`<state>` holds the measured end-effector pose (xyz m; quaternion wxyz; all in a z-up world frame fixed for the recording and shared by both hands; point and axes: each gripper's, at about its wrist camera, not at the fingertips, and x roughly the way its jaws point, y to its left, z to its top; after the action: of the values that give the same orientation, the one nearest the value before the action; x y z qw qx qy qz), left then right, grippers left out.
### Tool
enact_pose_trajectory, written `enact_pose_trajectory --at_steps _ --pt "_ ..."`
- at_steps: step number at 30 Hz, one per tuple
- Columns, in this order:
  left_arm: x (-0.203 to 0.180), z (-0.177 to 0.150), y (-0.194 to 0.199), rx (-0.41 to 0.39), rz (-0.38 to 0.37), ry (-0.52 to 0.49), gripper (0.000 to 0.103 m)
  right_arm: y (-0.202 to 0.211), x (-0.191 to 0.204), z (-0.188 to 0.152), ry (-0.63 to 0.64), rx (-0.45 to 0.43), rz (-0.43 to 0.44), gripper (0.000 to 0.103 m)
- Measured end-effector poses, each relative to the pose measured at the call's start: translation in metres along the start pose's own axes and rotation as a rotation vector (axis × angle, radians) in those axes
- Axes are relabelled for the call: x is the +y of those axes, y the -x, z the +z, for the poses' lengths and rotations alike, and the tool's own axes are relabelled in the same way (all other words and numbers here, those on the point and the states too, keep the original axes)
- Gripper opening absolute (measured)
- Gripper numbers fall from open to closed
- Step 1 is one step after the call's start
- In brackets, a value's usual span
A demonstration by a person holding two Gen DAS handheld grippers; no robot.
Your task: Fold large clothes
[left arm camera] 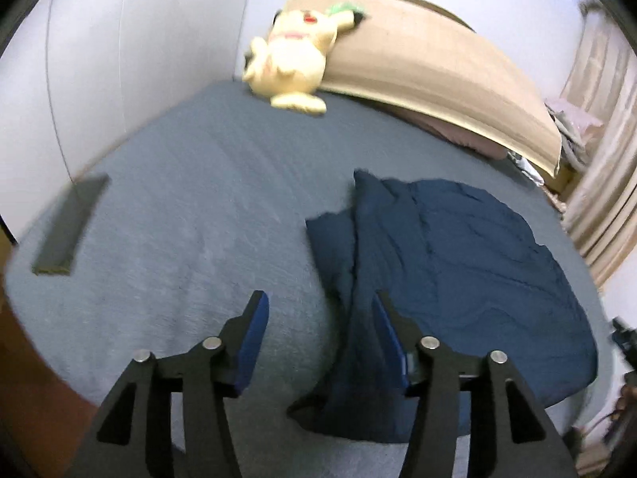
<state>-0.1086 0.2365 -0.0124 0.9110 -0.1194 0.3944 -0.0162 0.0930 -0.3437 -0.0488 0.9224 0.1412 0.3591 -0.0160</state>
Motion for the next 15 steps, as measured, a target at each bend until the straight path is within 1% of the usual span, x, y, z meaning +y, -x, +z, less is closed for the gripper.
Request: enact_pose_trajectory --at_steps 2,3,6,9,12,15 --pt "-0.012 0.000 0.010 -0.013 0.025 -0.036 0.058 0.016 0.025 -0.003 0.092 -0.040 0.012 0.083" --pt "-0.022 -0.001 0.015 -0.022 0.030 -0.067 0.058 0.019 0.047 -0.009 0.154 -0.047 0.019 0.084" --pt "-0.043 -0.006 0.021 -0.036 0.028 -0.117 0.059 0.014 0.087 -0.028 0.241 -0.018 0.052 0.084" --pt "-0.060 -0.015 0.027 -0.030 0.012 -0.158 0.059 0.000 0.118 -0.048 0.314 0.021 0.051 0.084" --pt "-0.067 -0.023 0.029 -0.024 -0.001 -0.164 0.059 -0.010 0.136 -0.063 0.340 0.033 0.064 0.084" --pt "-0.073 -0.029 0.030 -0.010 -0.009 -0.174 0.059 -0.019 0.142 -0.070 0.336 0.051 0.051 0.085"
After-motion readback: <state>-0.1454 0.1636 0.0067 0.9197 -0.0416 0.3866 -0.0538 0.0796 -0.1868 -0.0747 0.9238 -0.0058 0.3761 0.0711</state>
